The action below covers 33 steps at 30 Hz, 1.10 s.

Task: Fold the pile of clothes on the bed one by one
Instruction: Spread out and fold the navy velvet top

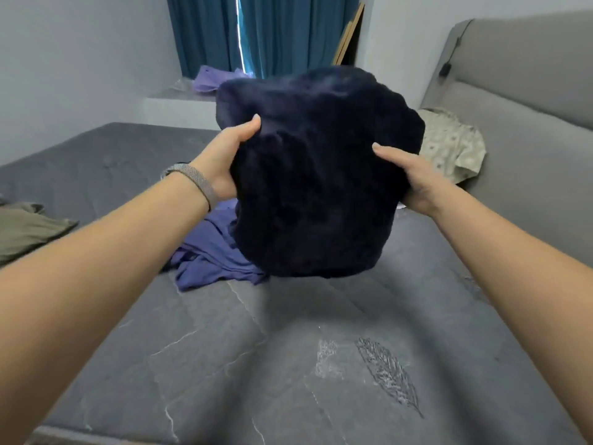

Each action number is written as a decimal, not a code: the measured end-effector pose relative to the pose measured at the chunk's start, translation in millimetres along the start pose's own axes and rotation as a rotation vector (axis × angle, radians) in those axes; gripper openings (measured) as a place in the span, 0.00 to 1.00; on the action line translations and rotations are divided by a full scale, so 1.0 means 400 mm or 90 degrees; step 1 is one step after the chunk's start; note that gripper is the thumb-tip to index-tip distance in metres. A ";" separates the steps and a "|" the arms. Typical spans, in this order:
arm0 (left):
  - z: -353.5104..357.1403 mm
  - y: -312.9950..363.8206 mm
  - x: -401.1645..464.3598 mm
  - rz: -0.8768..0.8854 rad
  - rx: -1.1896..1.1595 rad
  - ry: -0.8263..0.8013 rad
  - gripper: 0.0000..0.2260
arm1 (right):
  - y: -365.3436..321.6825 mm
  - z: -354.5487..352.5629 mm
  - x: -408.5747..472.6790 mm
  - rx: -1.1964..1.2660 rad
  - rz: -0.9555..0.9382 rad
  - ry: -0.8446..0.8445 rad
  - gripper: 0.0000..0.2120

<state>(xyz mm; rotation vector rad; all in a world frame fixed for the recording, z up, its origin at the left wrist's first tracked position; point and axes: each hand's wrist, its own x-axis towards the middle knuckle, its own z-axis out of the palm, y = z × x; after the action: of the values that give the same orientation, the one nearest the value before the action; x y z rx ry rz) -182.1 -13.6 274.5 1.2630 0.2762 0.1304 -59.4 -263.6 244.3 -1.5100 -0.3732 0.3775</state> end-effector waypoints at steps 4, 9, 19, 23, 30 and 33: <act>-0.040 -0.084 0.021 -0.001 0.043 -0.003 0.28 | 0.073 -0.028 -0.061 -0.019 0.007 0.044 0.31; -0.151 -0.427 -0.046 -0.126 0.224 0.216 0.25 | 0.370 -0.033 -0.224 -0.112 0.138 0.026 0.25; -0.244 -0.645 -0.178 -0.215 0.248 0.106 0.20 | 0.429 -0.080 -0.327 -0.066 0.485 -0.086 0.30; -0.184 -0.624 -0.161 -0.156 0.168 0.034 0.26 | 0.469 -0.021 -0.257 -0.024 0.415 0.105 0.50; -0.182 -0.644 -0.127 -0.106 0.170 0.073 0.08 | 0.525 -0.020 -0.260 0.218 0.339 0.189 0.33; -0.179 -0.629 -0.117 -0.069 0.182 0.165 0.10 | 0.489 0.000 -0.275 0.080 0.216 0.265 0.09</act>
<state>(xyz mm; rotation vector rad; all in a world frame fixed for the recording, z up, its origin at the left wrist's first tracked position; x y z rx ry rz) -260.6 -35.0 21.6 1.5116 0.6028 0.1672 -158.8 -309.5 48.5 -1.4837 0.2355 0.3334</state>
